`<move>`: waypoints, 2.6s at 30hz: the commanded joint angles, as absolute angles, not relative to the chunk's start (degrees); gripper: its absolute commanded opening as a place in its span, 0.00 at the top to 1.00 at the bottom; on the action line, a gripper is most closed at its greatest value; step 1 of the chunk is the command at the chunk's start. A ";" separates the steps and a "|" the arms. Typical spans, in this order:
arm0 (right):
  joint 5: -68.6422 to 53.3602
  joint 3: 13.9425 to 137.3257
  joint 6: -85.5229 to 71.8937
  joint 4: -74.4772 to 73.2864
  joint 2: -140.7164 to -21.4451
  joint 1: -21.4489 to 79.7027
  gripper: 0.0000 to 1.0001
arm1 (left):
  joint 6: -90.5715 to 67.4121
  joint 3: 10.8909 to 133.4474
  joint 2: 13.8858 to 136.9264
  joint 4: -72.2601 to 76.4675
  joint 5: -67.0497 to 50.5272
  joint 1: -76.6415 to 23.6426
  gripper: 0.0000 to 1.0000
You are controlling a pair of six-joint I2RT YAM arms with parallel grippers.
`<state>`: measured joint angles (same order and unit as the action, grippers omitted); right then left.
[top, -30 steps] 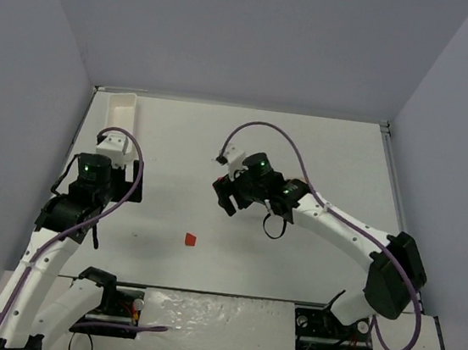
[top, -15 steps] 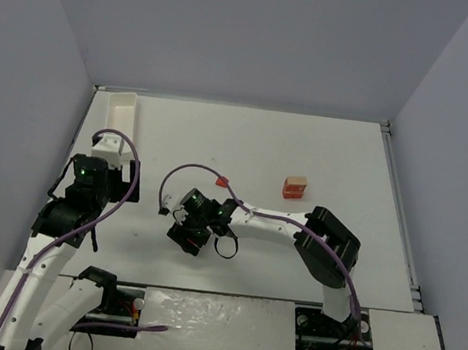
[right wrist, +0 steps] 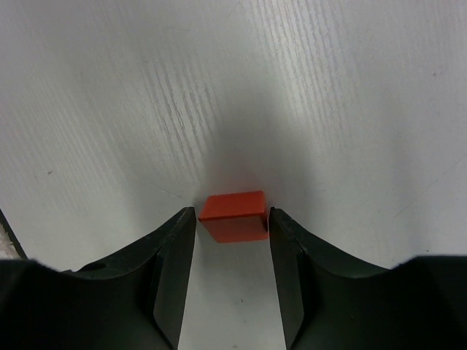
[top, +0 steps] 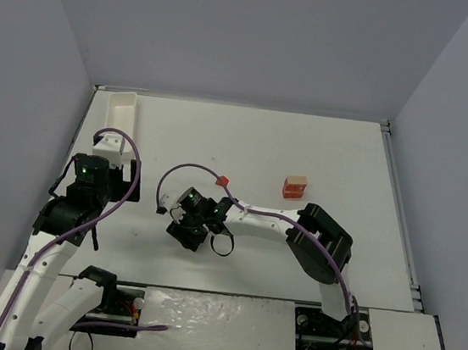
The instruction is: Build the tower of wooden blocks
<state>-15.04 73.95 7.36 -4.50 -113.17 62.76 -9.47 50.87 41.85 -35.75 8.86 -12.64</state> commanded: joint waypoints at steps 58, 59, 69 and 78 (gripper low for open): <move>-3.82 65.88 -1.45 -11.16 -85.78 13.36 0.99 | -9.40 51.94 44.65 -32.78 7.56 -12.48 0.05; -3.78 66.00 -1.50 -11.16 -85.96 13.36 0.98 | -9.41 51.94 44.66 -32.78 7.56 -12.49 0.05; -3.53 66.27 -1.92 -10.57 -87.59 13.77 0.95 | -9.48 51.87 44.82 -32.78 7.56 -12.56 0.05; -2.92 66.48 -2.58 -9.68 -88.32 14.24 0.95 | -9.40 51.94 44.82 -32.78 7.52 -12.48 0.05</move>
